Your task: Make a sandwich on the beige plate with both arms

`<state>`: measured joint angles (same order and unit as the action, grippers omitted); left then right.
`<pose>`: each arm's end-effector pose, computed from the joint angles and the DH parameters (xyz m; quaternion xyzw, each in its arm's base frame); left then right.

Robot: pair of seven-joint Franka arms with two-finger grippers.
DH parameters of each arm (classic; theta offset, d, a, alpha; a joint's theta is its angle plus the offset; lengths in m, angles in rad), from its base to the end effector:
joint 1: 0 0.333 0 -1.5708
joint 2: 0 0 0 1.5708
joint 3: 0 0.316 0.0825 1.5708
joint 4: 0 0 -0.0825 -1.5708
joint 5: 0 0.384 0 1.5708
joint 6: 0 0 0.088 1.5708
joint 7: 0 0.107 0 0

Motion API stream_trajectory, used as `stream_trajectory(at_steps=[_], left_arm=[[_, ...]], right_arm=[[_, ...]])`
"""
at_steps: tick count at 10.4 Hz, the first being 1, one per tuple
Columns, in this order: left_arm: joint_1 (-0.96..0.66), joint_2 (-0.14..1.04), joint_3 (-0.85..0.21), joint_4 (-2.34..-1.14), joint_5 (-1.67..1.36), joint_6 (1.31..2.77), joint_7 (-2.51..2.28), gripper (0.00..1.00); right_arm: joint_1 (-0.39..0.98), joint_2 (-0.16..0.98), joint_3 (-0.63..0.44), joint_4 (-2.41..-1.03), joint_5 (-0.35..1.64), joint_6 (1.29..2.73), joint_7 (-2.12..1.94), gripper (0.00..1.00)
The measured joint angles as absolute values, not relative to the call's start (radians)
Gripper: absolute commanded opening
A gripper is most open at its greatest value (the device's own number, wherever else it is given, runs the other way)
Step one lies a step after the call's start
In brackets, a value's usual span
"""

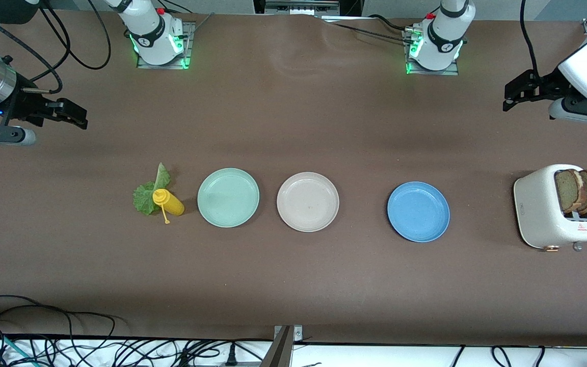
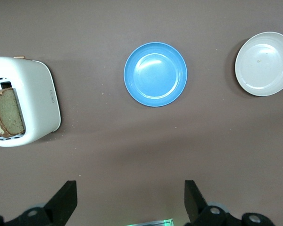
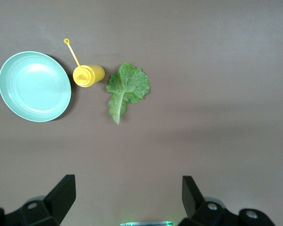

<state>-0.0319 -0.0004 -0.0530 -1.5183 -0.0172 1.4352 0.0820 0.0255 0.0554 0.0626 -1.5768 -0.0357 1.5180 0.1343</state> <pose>0.5382 -0.0478 0.6378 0.9956 -0.0841 -0.0413 0.0085 0.5617 0.0447 0.5865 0.9980 -0.0229 -0.0549 0.0223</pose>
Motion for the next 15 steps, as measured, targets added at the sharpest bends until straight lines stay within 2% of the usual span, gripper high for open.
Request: stream_trajectory(at_steps=[15], left_arm=[[-0.03,-0.001,-0.049,-1.514,-0.017,1.434,0.082,1.0]], right_arm=[[0.022,0.066,0.042,-1.588,-0.036,1.485,0.133,1.0]])
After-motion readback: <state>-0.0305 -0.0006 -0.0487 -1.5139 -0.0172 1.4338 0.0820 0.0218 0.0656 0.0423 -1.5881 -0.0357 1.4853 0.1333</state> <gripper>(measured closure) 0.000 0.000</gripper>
